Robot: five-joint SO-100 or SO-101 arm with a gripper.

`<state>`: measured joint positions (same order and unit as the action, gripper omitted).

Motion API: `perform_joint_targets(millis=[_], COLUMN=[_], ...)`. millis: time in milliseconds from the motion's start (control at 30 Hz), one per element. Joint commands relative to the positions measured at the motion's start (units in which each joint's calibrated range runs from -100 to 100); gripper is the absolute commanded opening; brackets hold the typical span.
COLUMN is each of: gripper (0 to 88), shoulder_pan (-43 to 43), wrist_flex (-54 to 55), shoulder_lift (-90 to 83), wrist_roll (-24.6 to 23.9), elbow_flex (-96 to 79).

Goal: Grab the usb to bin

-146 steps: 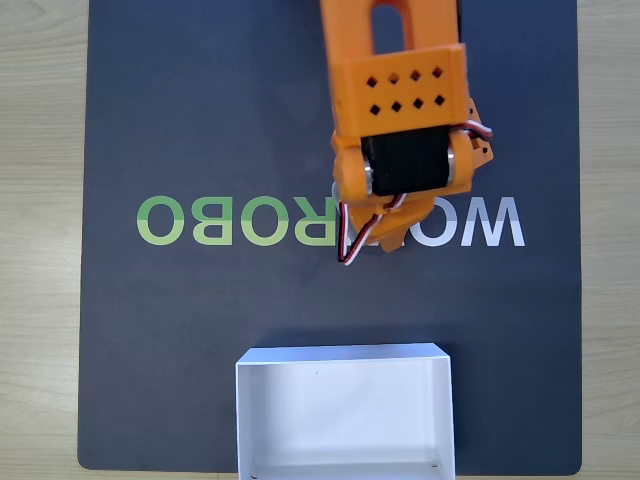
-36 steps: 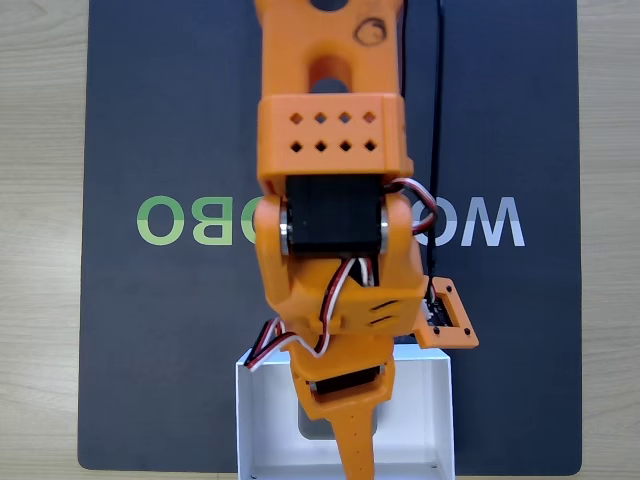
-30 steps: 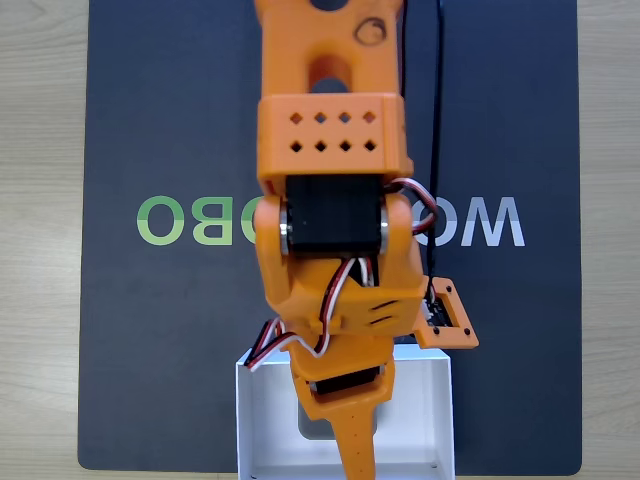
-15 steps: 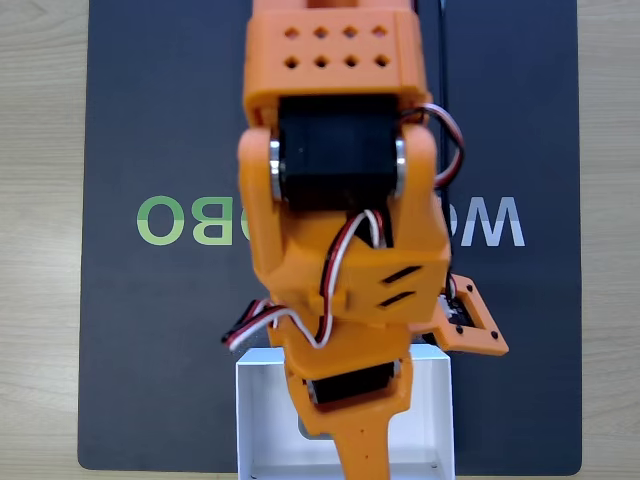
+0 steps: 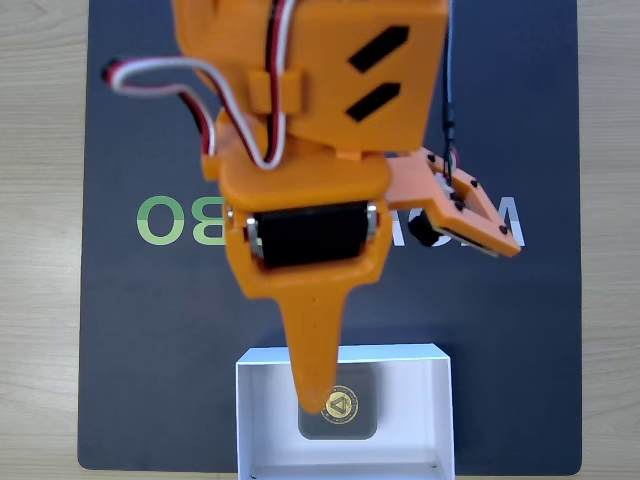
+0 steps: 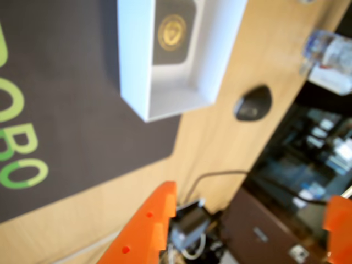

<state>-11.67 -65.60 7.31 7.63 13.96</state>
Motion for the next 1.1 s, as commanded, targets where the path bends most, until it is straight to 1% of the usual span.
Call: perform_joint_targets(millis=[0,67,133,200,333,433,600,900,1067], gripper=[9.8,4.5,0.9,0.9,0.9,0.9,0.9,1.3,1.3], shoulder_pan=[0.22,0.56,0.81,0.9,1.32,2.66,5.44,5.53,5.02], wrist_flex=[0.09,0.0,0.0,0.0,-1.57,-3.93,-4.28,4.36,3.75], shoulder_lift=[-9.72,-13.71,-17.61,-21.68,-29.99,-35.75,-47.11,-72.38,-85.94], wrist_roll=[-0.16,-0.16,-0.21,-1.11,-5.68,-7.36,-7.0,-6.89,-6.89], elbow_flex=[-6.1,-10.44,-14.87,-19.47,-28.33,-35.37,-50.91,-79.27,-91.29])
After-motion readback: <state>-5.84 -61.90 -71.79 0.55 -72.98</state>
